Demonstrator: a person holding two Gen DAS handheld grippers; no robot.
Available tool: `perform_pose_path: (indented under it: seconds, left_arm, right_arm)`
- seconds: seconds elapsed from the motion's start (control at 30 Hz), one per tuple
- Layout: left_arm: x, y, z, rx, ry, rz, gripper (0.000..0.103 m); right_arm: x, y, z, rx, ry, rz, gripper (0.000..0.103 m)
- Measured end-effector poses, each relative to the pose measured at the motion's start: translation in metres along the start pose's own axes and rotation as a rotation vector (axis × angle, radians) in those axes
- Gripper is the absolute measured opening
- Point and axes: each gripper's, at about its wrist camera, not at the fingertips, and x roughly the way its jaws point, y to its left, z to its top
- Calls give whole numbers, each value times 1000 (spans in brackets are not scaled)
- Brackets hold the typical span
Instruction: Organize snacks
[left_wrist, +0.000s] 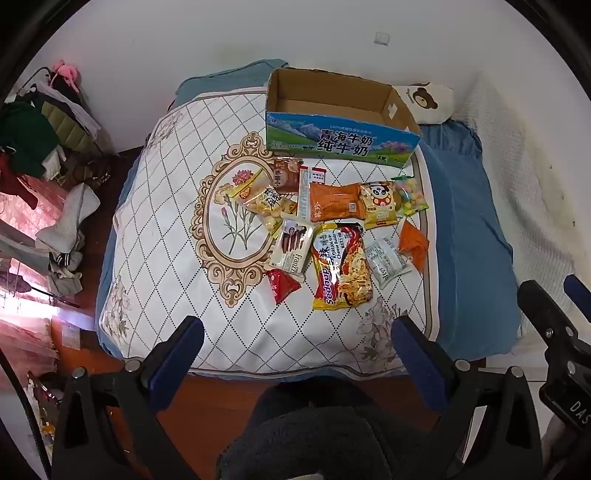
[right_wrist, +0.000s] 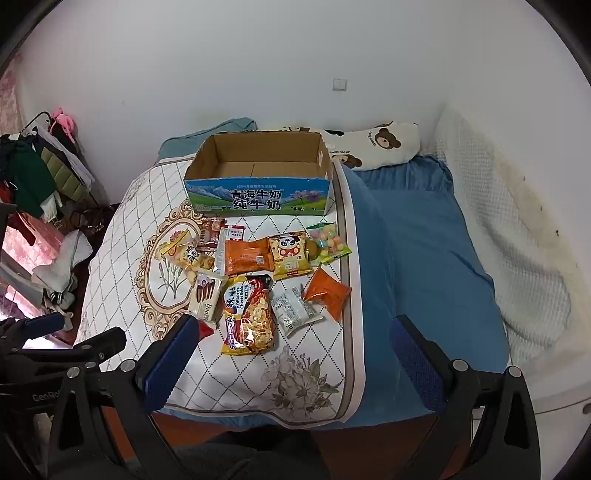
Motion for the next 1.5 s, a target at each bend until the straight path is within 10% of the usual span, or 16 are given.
perform_pose_path:
  seconds: [1.5]
  left_arm:
    - [-4,-2,19,-2,-18,-5,103]
  right_arm:
    - [16,-10,9,-3,15,-28,103]
